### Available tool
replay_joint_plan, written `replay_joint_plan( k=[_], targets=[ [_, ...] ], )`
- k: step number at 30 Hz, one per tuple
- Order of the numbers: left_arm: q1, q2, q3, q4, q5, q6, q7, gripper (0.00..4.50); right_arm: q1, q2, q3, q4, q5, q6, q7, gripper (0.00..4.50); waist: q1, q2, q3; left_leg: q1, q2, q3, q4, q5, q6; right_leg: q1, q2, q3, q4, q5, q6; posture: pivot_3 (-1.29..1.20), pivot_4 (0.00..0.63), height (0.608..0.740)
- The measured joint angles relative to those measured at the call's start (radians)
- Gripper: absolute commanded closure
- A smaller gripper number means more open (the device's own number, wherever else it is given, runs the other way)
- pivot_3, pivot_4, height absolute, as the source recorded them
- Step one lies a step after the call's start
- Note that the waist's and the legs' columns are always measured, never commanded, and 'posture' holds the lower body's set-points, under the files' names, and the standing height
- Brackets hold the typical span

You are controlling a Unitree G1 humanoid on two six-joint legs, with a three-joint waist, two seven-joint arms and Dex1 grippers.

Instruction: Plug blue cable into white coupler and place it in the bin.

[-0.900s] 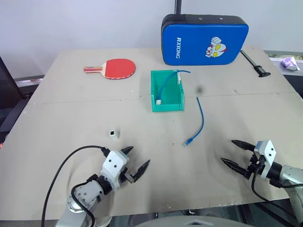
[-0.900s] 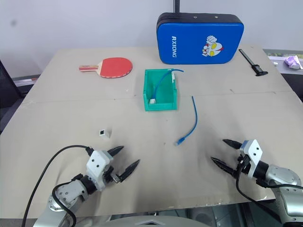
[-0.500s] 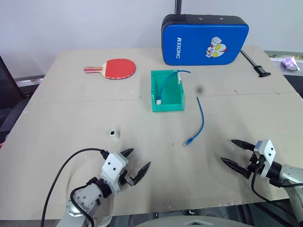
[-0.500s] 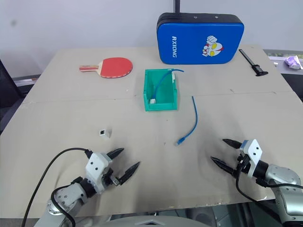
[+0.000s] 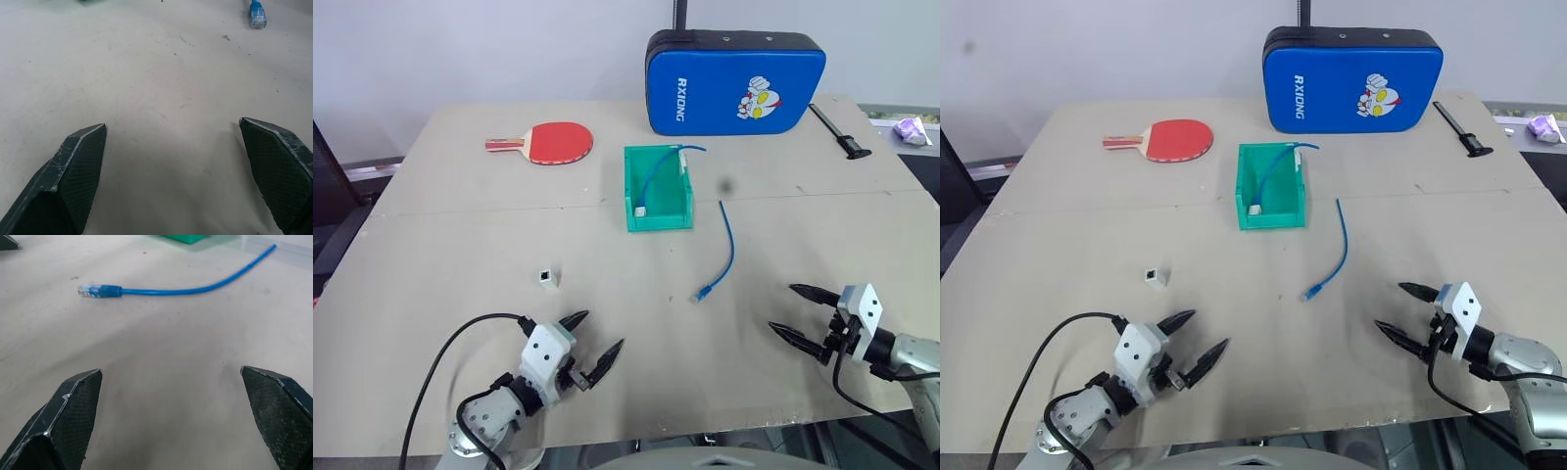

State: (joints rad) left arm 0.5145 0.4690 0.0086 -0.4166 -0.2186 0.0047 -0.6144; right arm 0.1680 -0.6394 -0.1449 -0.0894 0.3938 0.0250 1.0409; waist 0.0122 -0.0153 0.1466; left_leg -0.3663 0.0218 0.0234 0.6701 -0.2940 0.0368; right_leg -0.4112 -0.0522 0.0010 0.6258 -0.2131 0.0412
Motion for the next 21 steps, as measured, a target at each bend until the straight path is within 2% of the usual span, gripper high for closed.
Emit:
replay_joint_plan(
  k=[4,8,11,14,18,20,21],
  targets=[
    [-0.013,0.02,0.006,0.021,-0.011,-0.028,-0.038,0.07,-0.096,-0.075,0.093,-0.041,-0.068,0.045,0.024,0.0,0.0,-0.001,0.0,0.0,0.0,0.0,0.0,0.0,0.0,0.0,0.0,0.0,0.0,0.0,0.0,0.0,0.15,0.728],
    [-0.043,0.118,0.009,0.027,-0.082,-0.021,-0.176,0.07,-0.298,-0.074,0.209,-0.068,-0.085,0.113,0.057,0.0,-0.001,-0.002,0.001,0.0,0.001,-0.001,0.0,0.0,0.0,-0.001,0.002,-0.001,0.0,0.001,-0.001,0.0,0.15,0.728],
    [-0.09,0.241,0.032,0.012,-0.156,0.014,-0.301,0.07,-0.46,-0.054,0.306,0.009,-0.13,0.117,0.111,0.0,0.003,-0.002,0.002,-0.001,0.001,-0.003,0.0,0.0,0.0,-0.001,0.002,-0.003,0.0,0.001,-0.002,0.0,0.15,0.728],
    [-0.161,0.334,0.082,-0.045,-0.242,0.079,-0.38,0.07,-0.554,-0.033,0.373,0.102,-0.164,0.105,0.163,0.0,0.005,-0.003,0.002,-0.003,0.0,-0.003,0.0,0.0,0.0,-0.001,0.0,-0.003,-0.001,0.001,-0.002,0.0,0.15,0.728],
    [-0.236,0.433,0.127,-0.072,-0.306,0.164,-0.445,0.07,-0.655,-0.024,0.459,0.2,-0.218,0.116,0.243,0.0,-0.002,-0.002,0.004,-0.004,0.0,-0.001,0.0,0.0,0.0,-0.002,-0.001,-0.003,-0.002,0.001,-0.001,0.0,0.15,0.728],
    [-0.27,0.452,0.152,-0.076,-0.326,0.195,-0.453,0.07,-0.696,-0.026,0.5,0.246,-0.263,0.105,0.272,0.0,-0.003,-0.002,0.004,-0.004,0.0,-0.001,0.0,0.0,0.0,-0.002,-0.001,-0.003,-0.002,0.001,-0.001,0.0,0.15,0.728],
    [-0.284,0.457,0.162,-0.079,-0.332,0.208,-0.455,0.0,-0.719,-0.026,0.522,0.279,-0.289,0.092,0.284,0.53,-0.003,-0.002,0.004,-0.004,0.0,-0.001,0.0,0.0,0.0,-0.003,-0.001,-0.003,-0.002,0.001,-0.001,0.0,0.15,0.728]
  ],
)
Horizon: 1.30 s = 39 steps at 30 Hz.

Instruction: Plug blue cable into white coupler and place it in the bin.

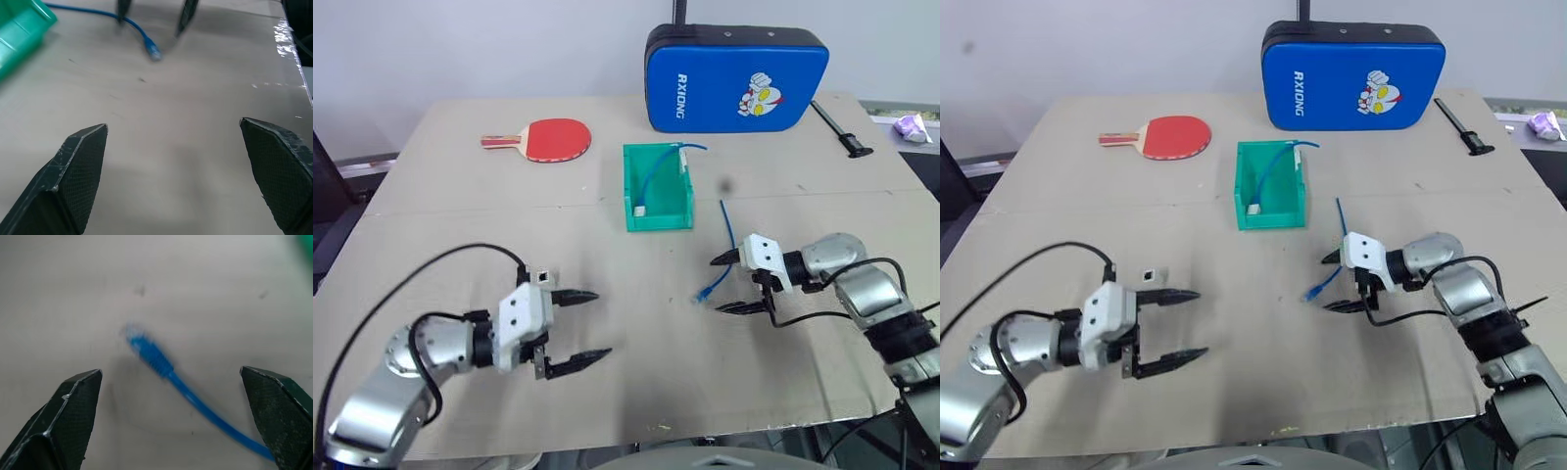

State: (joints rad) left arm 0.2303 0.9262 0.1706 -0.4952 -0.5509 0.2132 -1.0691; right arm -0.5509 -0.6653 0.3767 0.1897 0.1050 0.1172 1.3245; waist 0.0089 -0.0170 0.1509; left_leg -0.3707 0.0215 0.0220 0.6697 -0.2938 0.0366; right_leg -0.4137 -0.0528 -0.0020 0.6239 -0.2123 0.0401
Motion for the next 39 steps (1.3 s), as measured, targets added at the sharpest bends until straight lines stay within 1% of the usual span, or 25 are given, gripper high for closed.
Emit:
replay_joint_plan(
  k=[1,5,6,8,9,17,21,23,27,30,32,33,35,36,37,38,39],
  targets=[
    [-0.005,0.001,0.006,-0.002,-0.003,0.012,-0.002,0.0,-0.02,0.003,0.011,0.025,-0.012,-0.019,0.013,0.79,-0.001,0.0,0.0,0.0,0.0,0.0,0.0,0.0,0.0,0.0,0.0,0.0,0.0,0.0,0.0,0.0,0.15,0.728],
    [-0.009,0.002,0.014,-0.006,-0.002,0.046,-0.006,0.0,-0.067,0.015,0.037,0.069,-0.042,-0.059,0.043,2.71,0.0,0.0,0.0,0.001,0.0,0.0,0.0,0.0,0.0,0.0,0.001,0.0,0.001,0.0,0.0,0.0,0.15,0.728],
    [-0.007,0.002,0.015,-0.007,-0.002,0.048,-0.006,0.0,-0.067,0.018,0.037,0.072,-0.043,-0.062,0.043,3.04,0.0,0.0,0.0,0.001,0.0,0.0,0.0,0.0,0.0,0.0,0.001,0.0,0.001,0.0,0.0,0.0,0.15,0.728],
    [-0.001,0.002,0.016,-0.011,-0.002,0.059,-0.005,0.0,-0.067,0.024,0.038,0.074,-0.049,-0.073,0.043,4.07,-0.001,0.0,0.0,0.002,0.001,0.0,0.0,0.0,0.0,0.001,0.001,0.0,0.002,0.0,0.0,0.0,0.15,0.728],
    [0.001,0.002,0.016,-0.017,-0.002,0.066,-0.004,0.0,-0.067,0.027,0.039,0.075,-0.055,-0.079,0.042,4.45,-0.002,0.0,0.0,0.002,0.001,0.0,0.0,0.0,0.0,0.001,0.001,0.0,0.002,0.0,0.0,0.0,0.15,0.728],
    [0.014,-0.01,0.018,-0.05,-0.002,0.094,0.012,0.0,-0.069,0.043,0.038,0.062,-0.07,-0.071,0.039,4.45,-0.006,0.0,0.0,0.004,0.001,0.0,0.0,0.0,0.0,0.002,0.001,0.001,0.003,0.0,-0.001,0.0,0.15,0.728],
    [0.044,-0.018,0.025,-0.079,-0.003,0.109,0.026,0.0,-0.069,0.065,0.04,0.029,-0.074,-0.021,0.04,4.45,-0.018,0.0,0.0,0.004,0.001,0.0,0.0,0.0,0.0,0.002,0.001,0.001,0.002,0.0,-0.001,0.0,0.15,0.728],
    [0.06,-0.023,0.039,-0.083,-0.003,0.109,0.029,0.0,-0.072,0.089,0.045,0.008,-0.079,0.036,0.036,4.45,-0.021,0.0,0.0,0.004,0.001,0.0,0.0,0.0,0.0,0.002,0.001,0.0,0.002,0.0,-0.001,0.0,0.15,0.728],
    [0.084,-0.028,0.062,-0.083,-0.002,0.112,0.031,0.0,-0.112,0.174,0.071,-0.016,-0.103,0.192,-0.027,4.45,-0.024,0.0,0.0,0.003,0.001,-0.001,-0.001,0.0,0.0,0.001,0.001,0.0,0.003,0.0,-0.001,0.0,0.15,0.728],
    [0.088,-0.03,0.062,-0.083,0.0,0.111,0.031,0.0,-0.133,0.196,0.087,-0.014,-0.121,0.226,-0.049,4.45,-0.018,0.001,0.0,0.002,0.001,-0.001,0.0,0.0,0.0,0.001,0.0,0.0,0.002,0.0,-0.001,0.0,0.15,0.728],
    [0.089,-0.034,0.062,-0.083,0.001,0.111,0.033,0.0,-0.14,0.195,0.087,-0.013,-0.134,0.226,-0.057,3.93,-0.016,0.001,0.0,0.002,0.0,-0.001,0.0,0.0,0.0,0.001,-0.001,0.0,0.002,0.0,-0.001,0.0,0.15,0.728],
    [0.09,-0.035,0.062,-0.083,0.002,0.111,0.034,0.0,-0.14,0.193,0.087,-0.014,-0.133,0.228,-0.055,3.74,-0.016,0.001,0.0,0.001,0.0,-0.001,0.0,0.0,0.0,0.001,-0.002,0.0,0.001,0.0,-0.001,0.0,0.15,0.728],
    [0.091,-0.038,0.063,-0.083,0.002,0.112,0.042,0.0,-0.136,0.174,0.086,-0.028,-0.119,0.236,-0.036,2.88,-0.016,0.001,0.0,0.001,-0.001,-0.001,0.0,0.0,0.0,0.001,-0.002,0.0,0.001,0.0,0.0,0.0,0.15,0.728],
    [0.09,-0.045,0.063,-0.084,0.006,0.115,0.054,0.0,-0.118,0.151,0.077,-0.063,-0.091,0.254,-0.013,2.59,-0.015,0.001,0.0,0.0,0.0,-0.001,0.0,0.0,0.0,0.0,-0.002,-0.001,0.001,0.0,0.0,0.0,0.15,0.728],
    [0.089,-0.049,0.062,-0.084,0.009,0.12,0.063,0.0,-0.109,0.14,0.07,-0.08,-0.077,0.264,-0.003,2.05,-0.015,0.001,0.0,0.0,0.0,-0.001,0.0,0.0,0.0,0.0,-0.002,-0.001,0.001,0.0,0.0,0.0,0.15,0.728],
    [0.07,-0.05,0.054,-0.083,0.015,0.143,0.084,0.0,-0.085,0.135,0.033,-0.114,-0.037,0.289,-0.003,1.48,-0.015,0.0,0.001,0.0,0.0,-0.002,0.0,0.0,0.0,0.0,-0.002,-0.002,0.001,0.0,0.0,0.0,0.15,0.728],
    [0.056,-0.05,0.048,-0.083,0.017,0.155,0.094,0.0,-0.079,0.135,0.015,-0.127,-0.02,0.298,-0.009,1.21,-0.016,0.001,0.001,0.0,0.0,-0.002,0.0,0.0,0.0,0.0,-0.002,-0.002,0.002,0.0,0.0,0.0,0.15,0.728]
  ],
)
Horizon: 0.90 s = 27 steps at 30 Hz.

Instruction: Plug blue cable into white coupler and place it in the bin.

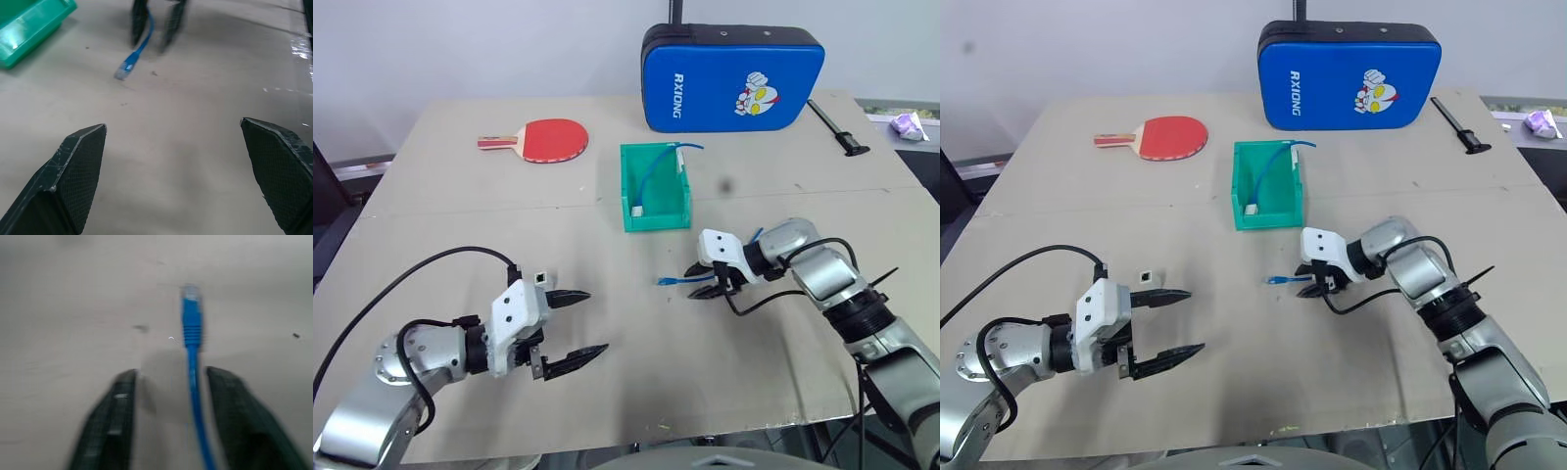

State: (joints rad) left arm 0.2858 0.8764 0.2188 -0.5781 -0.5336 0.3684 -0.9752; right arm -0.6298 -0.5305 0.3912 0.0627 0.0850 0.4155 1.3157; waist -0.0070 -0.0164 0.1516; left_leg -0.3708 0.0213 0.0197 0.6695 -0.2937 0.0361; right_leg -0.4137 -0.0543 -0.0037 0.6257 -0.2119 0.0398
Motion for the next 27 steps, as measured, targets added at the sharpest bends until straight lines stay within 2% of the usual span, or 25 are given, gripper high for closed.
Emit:
replay_joint_plan(
  k=[5,10,13,16,21,27],
  targets=[
    [-0.254,-0.003,-0.134,0.025,0.034,0.116,0.068,0.0,0.146,-0.102,-0.196,-0.228,0.139,0.106,-0.046,1.21,0.023,0.0,0.0,-0.001,-0.001,-0.004,0.001,0.0,0.0,0.001,0.0,-0.003,0.0,0.001,0.001,0.0,0.15,0.728],
    [-0.461,-0.019,-0.319,0.099,0.121,0.169,0.07,0.0,0.403,-0.137,-0.34,-0.455,0.277,0.219,-0.128,1.21,0.017,-0.001,0.0,-0.002,-0.003,-0.002,0.0,0.0,0.0,0.0,0.001,-0.001,-0.001,0.002,0.004,0.0,0.15,0.728],
    [-0.585,-0.046,-0.426,0.201,0.2,0.161,0.048,0.0,0.586,-0.134,-0.423,-0.553,0.314,0.203,-0.183,1.21,0.022,0.0,0.0,-0.003,-0.004,-0.003,0.001,0.0,0.0,0.0,0.003,-0.002,0.0,0.002,0.004,0.0,0.15,0.728],
    [-0.716,-0.108,-0.517,0.387,0.283,0.114,0.003,0.0,0.776,-0.031,-0.501,-0.603,0.318,0.084,-0.28,1.21,0.023,-0.001,-0.001,-0.006,-0.004,-0.002,0.003,0.0,0.0,0.0,0.004,-0.005,0.0,0.002,0.005,0.0,0.15,0.728],
    [-0.817,-0.218,-0.606,0.604,0.349,-0.006,-0.089,0.0,0.891,-0.002,-0.573,-0.642,0.326,0.016,-0.371,1.21,0.016,-0.002,-0.001,-0.006,-0.004,-0.002,0.007,0.0,0.0,-0.001,0.004,0.0,0.0,0.002,0.005,0.0,0.15,0.728],
    [-0.868,-0.268,-0.628,0.749,0.408,-0.129,-0.164,0.0,0.923,-0.007,-0.594,-0.68,0.366,0.008,-0.417,1.21,0.022,-0.002,-0.001,-0.007,-0.004,-0.002,0.007,0.0,0.0,-0.001,0.004,-0.001,0.0,0.002,0.005,0.0,0.15,0.728]
  ],
)
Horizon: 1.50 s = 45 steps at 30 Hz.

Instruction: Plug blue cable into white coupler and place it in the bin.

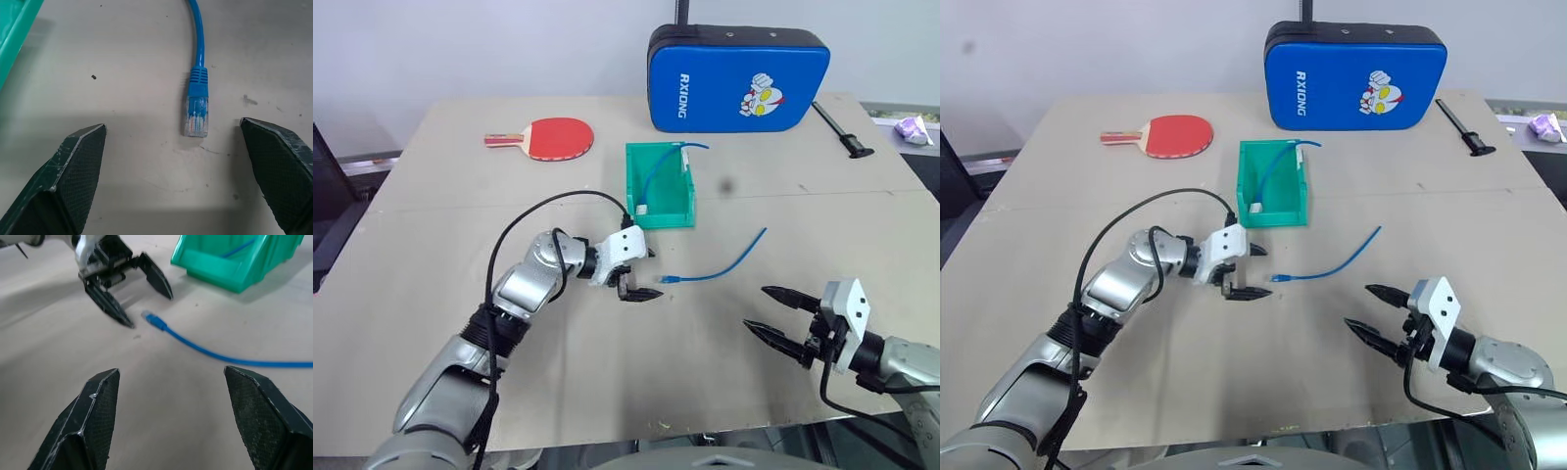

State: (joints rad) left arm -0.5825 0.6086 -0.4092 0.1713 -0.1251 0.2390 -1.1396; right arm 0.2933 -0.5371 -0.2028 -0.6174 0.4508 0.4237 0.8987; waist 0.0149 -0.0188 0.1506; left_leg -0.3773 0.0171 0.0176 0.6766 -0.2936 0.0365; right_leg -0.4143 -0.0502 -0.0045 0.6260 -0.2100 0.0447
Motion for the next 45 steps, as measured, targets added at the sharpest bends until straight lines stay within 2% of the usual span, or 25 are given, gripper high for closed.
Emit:
replay_joint_plan(
  k=[4,8,12,13,14,15,18,21,29,34,37,45],
  targets=[
    [-0.029,-0.031,-0.004,0.064,0.035,-0.061,-0.025,0.0,0.005,-0.017,-0.001,0.002,0.014,-0.01,-0.006,1.21,0.004,0.0,-0.001,-0.001,0.0,0.0,0.002,0.0,0.0,0.001,0.0,-0.001,0.0,0.0,0.0,0.0,0.15,0.728],
    [-0.055,-0.077,-0.001,0.123,0.061,-0.099,-0.035,0.0,0.004,-0.057,-0.001,0.005,0.064,-0.007,0.017,0.02,0.005,0.0,-0.001,-0.002,-0.001,-0.001,0.006,0.0,0.0,0.002,-0.001,-0.001,0.0,0.0,0.0,0.0,0.15,0.728],
    [-0.066,-0.091,0.002,0.145,0.078,-0.121,-0.045,0.0,0.005,-0.065,0.004,0.009,0.072,-0.013,0.014,0.02,0.007,0.0,-0.001,-0.002,-0.001,-0.001,0.007,0.0,0.001,0.003,-0.001,-0.001,0.0,0.0,0.0,0.0,0.15,0.728],
    [-0.068,-0.093,0.002,0.148,0.083,-0.126,-0.051,0.52,0.004,-0.065,0.012,0.014,0.057,-0.022,0.005,0.0,0.007,0.0,-0.001,-0.002,-0.002,-0.002,0.007,0.0,0.001,0.003,-0.001,-0.001,0.0,0.0,0.001,0.0,0.15,0.728],
    [-0.069,-0.094,0.001,0.152,0.084,-0.13,-0.058,0.82,0.004,-0.065,0.019,0.021,0.048,-0.026,0.0,0.0,0.007,0.0,-0.001,-0.002,-0.002,-0.002,0.007,0.0,0.001,0.003,-0.001,-0.001,0.0,0.0,0.001,0.0,0.15,0.728],
    [-0.069,-0.097,-0.001,0.155,0.086,-0.136,-0.065,1.43,0.005,-0.065,0.03,0.033,0.041,-0.032,-0.004,0.0,0.007,0.0,-0.001,-0.002,-0.002,-0.002,0.007,0.0,0.001,0.003,-0.001,-0.001,0.0,0.0,0.001,0.0,0.15,0.728],
    [-0.077,-0.099,-0.002,0.159,0.098,-0.141,-0.068,2.78,0.008,-0.065,0.039,0.037,0.041,-0.037,-0.005,0.0,0.004,0.0,-0.001,-0.002,-0.001,-0.002,0.007,0.0,0.001,0.003,0.0,-0.001,0.001,0.0,0.001,0.0,0.15,0.728],
    [-0.086,-0.087,0.006,0.162,0.11,-0.14,-0.081,4.35,0.011,-0.065,0.067,0.037,0.027,-0.042,-0.022,0.0,-0.001,0.0,-0.002,-0.002,-0.001,-0.002,0.007,0.0,0.001,0.003,0.0,-0.001,0.001,0.0,0.001,0.0,0.15,0.728],
    [-0.085,-0.092,0.021,0.155,0.093,-0.105,-0.101,4.44,-0.024,-0.036,0.09,0.035,0.053,0.013,-0.097,0.0,-0.002,0.0,-0.002,-0.002,0.0,-0.003,0.007,0.0,0.001,0.003,0.001,-0.001,0.001,0.0,0.001,0.0,0.15,0.728],
    [-0.041,-0.172,0.131,0.054,-0.142,0.2,-0.134,4.44,-0.028,0.069,0.117,0.011,0.335,0.205,-0.181,0.0,-0.001,0.0,-0.001,-0.004,0.004,-0.008,0.008,0.0,0.001,0.002,0.001,-0.002,0.001,0.0,0.001,0.0,0.15,0.728],
    [-0.03,-0.172,0.198,-0.065,-0.287,0.389,-0.143,4.44,-0.069,0.121,0.111,0.01,0.481,0.27,-0.238,0.0,-0.005,0.0,-0.001,-0.003,0.004,-0.007,0.007,0.0,0.001,0.002,0.001,-0.001,0.001,0.001,0.001,0.0,0.15,0.728],
    [0.011,-0.212,0.312,-0.165,-0.556,0.715,-0.074,4.44,-0.263,0.246,0.095,0.078,0.723,0.303,-0.4,0.0,-0.001,0.0,-0.001,-0.003,0.004,-0.01,0.007,0.0,0.001,0.002,0.001,-0.004,0.002,0.001,0.001,0.0,0.15,0.728]
  ],
)
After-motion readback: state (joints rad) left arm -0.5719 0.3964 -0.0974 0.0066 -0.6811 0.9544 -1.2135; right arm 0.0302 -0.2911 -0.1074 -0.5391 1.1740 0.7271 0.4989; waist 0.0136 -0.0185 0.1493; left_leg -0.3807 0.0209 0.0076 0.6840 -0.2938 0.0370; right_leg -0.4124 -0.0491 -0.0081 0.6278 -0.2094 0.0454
